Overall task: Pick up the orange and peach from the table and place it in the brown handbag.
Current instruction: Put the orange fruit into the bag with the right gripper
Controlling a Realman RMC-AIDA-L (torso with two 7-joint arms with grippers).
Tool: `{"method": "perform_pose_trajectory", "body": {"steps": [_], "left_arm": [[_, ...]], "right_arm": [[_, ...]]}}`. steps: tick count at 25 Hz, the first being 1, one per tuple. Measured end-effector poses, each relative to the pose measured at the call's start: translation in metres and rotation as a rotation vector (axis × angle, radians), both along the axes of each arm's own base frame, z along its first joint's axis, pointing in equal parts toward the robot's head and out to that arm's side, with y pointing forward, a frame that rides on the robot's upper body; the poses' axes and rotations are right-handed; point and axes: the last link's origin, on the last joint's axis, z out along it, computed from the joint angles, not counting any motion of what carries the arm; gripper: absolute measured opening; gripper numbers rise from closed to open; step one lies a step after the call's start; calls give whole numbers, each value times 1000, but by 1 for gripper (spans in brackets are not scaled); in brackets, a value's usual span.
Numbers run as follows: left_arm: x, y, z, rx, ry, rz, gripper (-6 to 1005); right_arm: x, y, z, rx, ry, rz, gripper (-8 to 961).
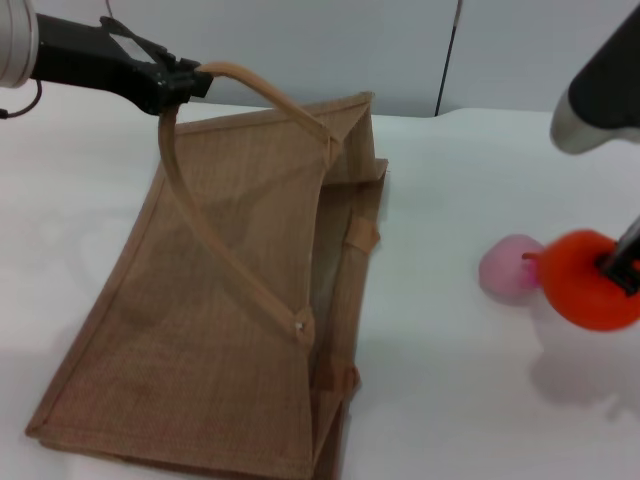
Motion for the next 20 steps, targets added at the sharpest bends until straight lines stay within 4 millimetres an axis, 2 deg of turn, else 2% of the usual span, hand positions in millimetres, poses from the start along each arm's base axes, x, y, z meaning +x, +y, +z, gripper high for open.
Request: {"method": "perform_pose_trajectory", "body": {"steps": [4,10,13,20], "left_arm": [[5,1,0,1,2,-17,128],[20,2,1,8,-8,-65,129],[33,1,0,-4,-38,-104,129],[59,-4,-1,-8,-39,-179,129]], "right_arm": [[-23,-9,5,-4,44,73,69],[-52,-21,-9,-108,165,164,60],[-53,-18,-19,-124,182,171,59],[-45,5,-37,-117,205,151,74]]}}
